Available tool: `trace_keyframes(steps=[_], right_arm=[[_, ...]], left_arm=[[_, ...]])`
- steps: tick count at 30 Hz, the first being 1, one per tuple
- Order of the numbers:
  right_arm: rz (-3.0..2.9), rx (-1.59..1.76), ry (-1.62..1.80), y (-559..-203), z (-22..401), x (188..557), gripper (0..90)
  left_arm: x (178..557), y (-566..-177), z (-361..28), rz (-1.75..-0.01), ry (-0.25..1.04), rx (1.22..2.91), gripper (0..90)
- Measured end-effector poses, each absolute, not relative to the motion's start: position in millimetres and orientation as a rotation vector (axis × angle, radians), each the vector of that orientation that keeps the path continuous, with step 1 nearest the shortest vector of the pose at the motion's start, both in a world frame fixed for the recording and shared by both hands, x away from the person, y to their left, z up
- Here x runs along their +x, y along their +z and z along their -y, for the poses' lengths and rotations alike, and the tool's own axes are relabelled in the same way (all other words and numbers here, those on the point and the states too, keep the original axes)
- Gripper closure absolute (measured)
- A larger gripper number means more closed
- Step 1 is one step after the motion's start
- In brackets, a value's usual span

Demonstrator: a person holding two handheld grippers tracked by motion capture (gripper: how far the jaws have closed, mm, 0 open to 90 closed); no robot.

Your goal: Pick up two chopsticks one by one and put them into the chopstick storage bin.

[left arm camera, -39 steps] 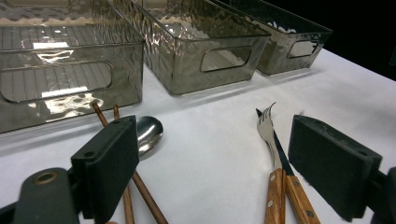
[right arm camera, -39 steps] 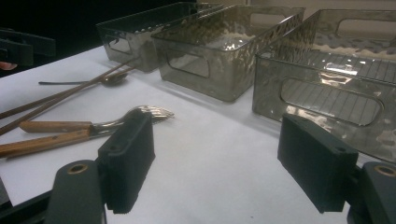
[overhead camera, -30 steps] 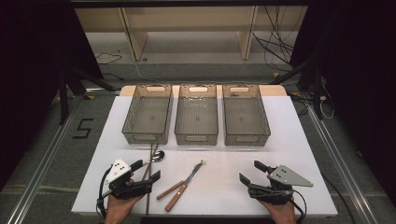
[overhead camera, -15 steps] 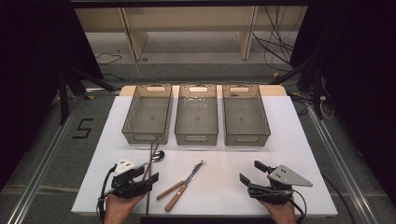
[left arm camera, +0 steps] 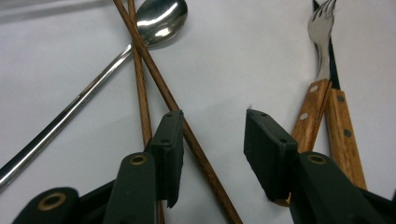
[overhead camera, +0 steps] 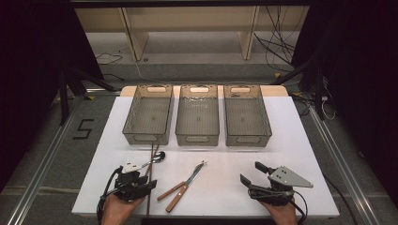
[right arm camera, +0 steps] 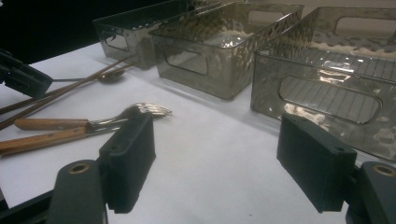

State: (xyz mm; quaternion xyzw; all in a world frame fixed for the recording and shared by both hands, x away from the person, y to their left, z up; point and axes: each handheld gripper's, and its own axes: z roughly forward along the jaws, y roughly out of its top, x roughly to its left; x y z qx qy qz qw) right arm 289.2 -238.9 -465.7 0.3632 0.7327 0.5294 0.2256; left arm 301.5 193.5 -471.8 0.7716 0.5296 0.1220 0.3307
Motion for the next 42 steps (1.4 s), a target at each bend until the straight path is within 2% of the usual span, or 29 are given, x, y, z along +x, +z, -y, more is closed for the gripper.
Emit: trace_keyframes(steps=[18,28,42], right_arm=[[-2.022,0.992,1.458,-466,237,289,28.4],[-2.023,0.992,1.457,-466,237,288,28.6],[-2.021,0.990,1.453,-466,237,288,28.9]], left_arm=[[311,-478,-183,-1.424,0.314,2.175,64.4],[314,-477,-173,-1.423,0.377,2.256,67.0],[314,-477,-175,-1.436,0.358,2.245,75.0]])
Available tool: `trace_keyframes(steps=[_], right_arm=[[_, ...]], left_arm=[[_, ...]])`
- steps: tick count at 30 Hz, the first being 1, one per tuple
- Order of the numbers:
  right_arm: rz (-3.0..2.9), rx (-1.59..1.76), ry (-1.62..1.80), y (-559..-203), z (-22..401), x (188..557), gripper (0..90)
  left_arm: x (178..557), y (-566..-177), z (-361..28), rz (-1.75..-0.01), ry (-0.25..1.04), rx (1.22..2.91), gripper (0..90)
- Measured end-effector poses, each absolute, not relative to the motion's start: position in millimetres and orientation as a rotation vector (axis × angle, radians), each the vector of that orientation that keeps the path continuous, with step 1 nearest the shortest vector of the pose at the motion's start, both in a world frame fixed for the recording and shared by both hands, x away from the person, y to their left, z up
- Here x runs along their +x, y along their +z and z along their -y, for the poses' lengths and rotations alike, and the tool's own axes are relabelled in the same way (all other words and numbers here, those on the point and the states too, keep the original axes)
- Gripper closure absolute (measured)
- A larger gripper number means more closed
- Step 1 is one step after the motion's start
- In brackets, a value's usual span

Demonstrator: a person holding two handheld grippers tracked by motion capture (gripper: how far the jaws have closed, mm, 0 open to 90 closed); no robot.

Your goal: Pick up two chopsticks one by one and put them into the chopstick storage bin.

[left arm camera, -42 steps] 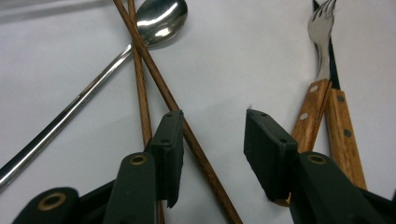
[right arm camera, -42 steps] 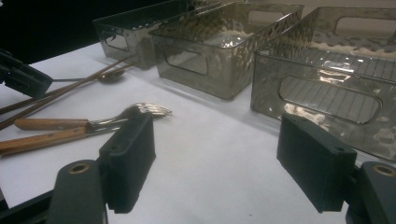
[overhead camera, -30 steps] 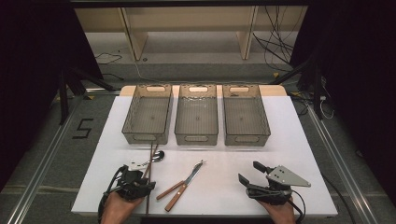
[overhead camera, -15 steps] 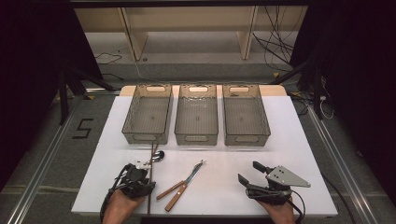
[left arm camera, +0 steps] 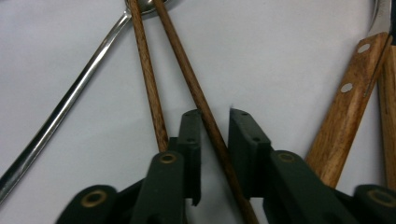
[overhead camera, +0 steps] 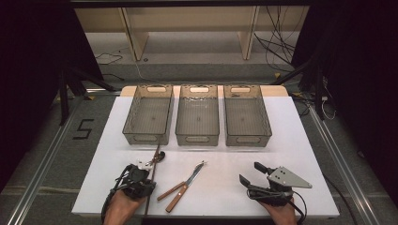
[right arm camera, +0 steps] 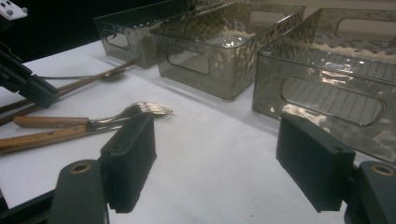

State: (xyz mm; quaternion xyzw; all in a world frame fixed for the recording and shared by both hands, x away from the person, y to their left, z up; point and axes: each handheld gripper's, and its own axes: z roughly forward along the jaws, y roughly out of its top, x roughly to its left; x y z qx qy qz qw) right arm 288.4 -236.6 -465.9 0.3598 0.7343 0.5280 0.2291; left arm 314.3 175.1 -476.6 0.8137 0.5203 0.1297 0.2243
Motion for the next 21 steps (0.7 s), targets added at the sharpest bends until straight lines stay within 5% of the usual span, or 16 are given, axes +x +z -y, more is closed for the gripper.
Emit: trace_keyframes(steps=[21], right_arm=[[-2.031,0.989,1.446,-467.3,235.7,289.2,28.9]], left_arm=[[317.0,-477.0,-176.0,-1.432,0.338,2.233,82.7]])
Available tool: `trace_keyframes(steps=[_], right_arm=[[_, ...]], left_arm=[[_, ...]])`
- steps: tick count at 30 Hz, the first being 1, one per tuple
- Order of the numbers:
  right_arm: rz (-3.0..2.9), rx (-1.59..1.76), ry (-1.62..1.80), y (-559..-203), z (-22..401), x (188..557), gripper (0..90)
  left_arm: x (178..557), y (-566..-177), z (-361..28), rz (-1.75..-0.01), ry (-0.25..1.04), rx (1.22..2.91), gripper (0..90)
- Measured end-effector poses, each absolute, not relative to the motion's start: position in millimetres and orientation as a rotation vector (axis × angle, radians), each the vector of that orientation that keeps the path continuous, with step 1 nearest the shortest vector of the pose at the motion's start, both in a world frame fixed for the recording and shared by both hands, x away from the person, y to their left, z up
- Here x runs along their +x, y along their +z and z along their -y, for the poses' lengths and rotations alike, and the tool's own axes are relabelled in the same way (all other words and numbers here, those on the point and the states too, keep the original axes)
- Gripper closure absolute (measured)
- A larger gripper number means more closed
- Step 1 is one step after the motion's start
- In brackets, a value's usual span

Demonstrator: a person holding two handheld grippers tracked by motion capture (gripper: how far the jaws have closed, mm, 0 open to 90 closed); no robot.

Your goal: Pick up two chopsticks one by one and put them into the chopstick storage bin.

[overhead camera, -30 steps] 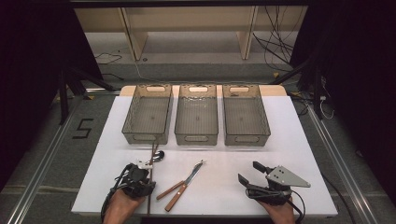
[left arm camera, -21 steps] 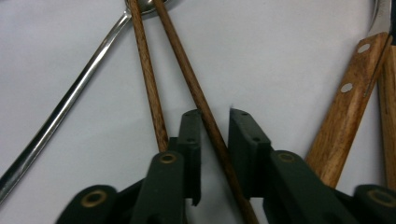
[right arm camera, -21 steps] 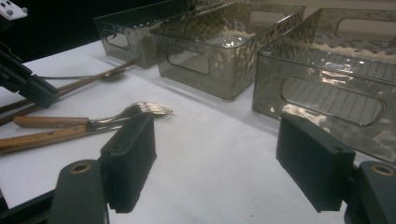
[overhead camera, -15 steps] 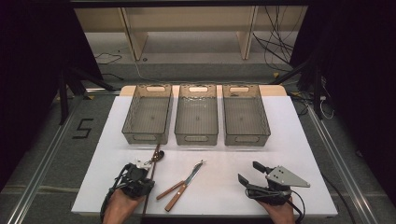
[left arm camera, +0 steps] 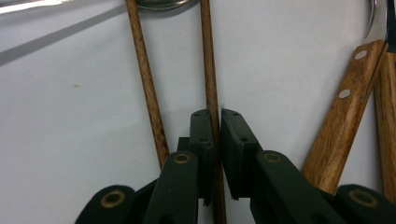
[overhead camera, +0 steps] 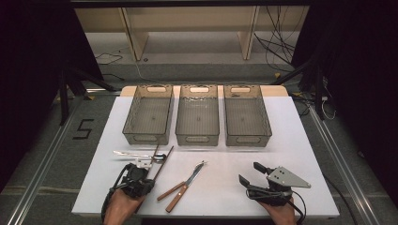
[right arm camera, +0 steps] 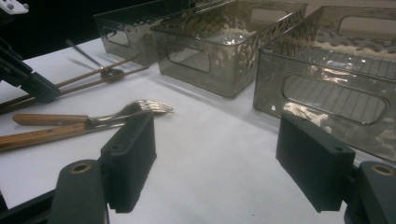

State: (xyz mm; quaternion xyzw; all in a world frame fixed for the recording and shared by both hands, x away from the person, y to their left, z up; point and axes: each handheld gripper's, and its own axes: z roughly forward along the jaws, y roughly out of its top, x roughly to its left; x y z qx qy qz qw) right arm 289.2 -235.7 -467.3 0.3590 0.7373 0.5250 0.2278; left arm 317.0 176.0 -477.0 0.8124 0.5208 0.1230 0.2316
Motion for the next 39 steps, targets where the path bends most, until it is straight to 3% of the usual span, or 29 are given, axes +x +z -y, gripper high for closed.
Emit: trace_keyframes(steps=[26,39], right_arm=[[-2.026,0.989,1.449,-467,236,289,29.0],[-2.027,0.987,1.452,-467,236,289,29.0]], left_arm=[[314,-469,-180,-1.339,0.324,2.210,84.5],[307,-439,-197,-1.279,0.331,2.163,84.5]])
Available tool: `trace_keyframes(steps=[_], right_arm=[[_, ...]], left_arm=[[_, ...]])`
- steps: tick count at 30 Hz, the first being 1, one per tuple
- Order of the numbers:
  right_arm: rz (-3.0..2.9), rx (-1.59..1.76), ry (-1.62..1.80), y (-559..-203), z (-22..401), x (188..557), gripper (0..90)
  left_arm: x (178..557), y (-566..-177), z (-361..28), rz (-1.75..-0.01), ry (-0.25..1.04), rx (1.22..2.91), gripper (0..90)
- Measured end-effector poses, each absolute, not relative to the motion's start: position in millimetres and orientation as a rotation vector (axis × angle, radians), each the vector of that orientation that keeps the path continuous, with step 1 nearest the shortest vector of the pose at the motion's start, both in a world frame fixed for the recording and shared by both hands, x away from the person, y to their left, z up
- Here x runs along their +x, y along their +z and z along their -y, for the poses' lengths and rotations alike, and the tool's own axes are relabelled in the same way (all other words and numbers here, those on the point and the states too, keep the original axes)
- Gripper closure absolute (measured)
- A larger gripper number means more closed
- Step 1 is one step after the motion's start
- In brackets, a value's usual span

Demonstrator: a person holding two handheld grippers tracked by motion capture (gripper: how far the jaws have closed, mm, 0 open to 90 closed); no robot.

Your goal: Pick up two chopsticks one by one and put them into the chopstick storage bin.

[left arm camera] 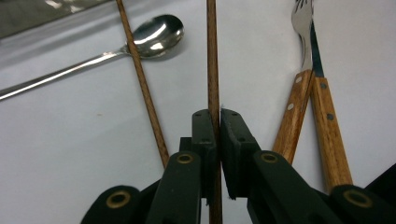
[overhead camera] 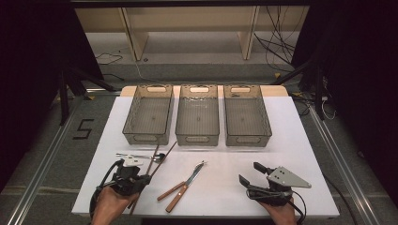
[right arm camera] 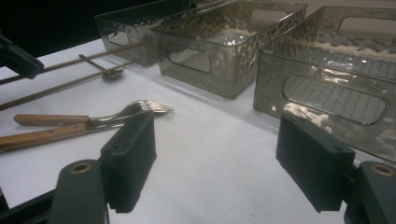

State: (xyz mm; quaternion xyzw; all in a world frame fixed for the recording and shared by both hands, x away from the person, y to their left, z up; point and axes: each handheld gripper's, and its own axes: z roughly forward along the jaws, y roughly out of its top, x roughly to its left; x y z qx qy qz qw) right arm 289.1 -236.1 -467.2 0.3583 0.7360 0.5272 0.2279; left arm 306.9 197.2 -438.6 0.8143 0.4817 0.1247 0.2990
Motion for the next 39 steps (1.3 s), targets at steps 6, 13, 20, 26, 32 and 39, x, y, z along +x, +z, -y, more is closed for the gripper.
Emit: trace_keyframes(steps=[6,13,20,26,32,39], right_arm=[[-2.025,0.985,1.459,-467,236,289,29.0],[-2.026,0.982,1.463,-467,236,289,28.9],[-2.027,0.984,1.463,-467,236,289,28.9],[-2.025,0.988,1.469,-467,237,289,28.9],[-2.025,0.989,1.471,-466,237,289,28.9],[-2.022,0.995,1.475,-466,237,289,28.9]], left_arm=[[310,-427,-210,-1.289,0.348,2.116,84.5],[324,-408,-229,-1.311,0.382,2.006,84.5],[346,-394,-242,-1.322,0.414,1.924,84.5],[365,-387,-244,-1.326,0.433,1.896,84.5],[383,-379,-246,-1.321,0.436,1.870,84.5],[404,-372,-245,-1.320,0.438,1.861,84.5]])
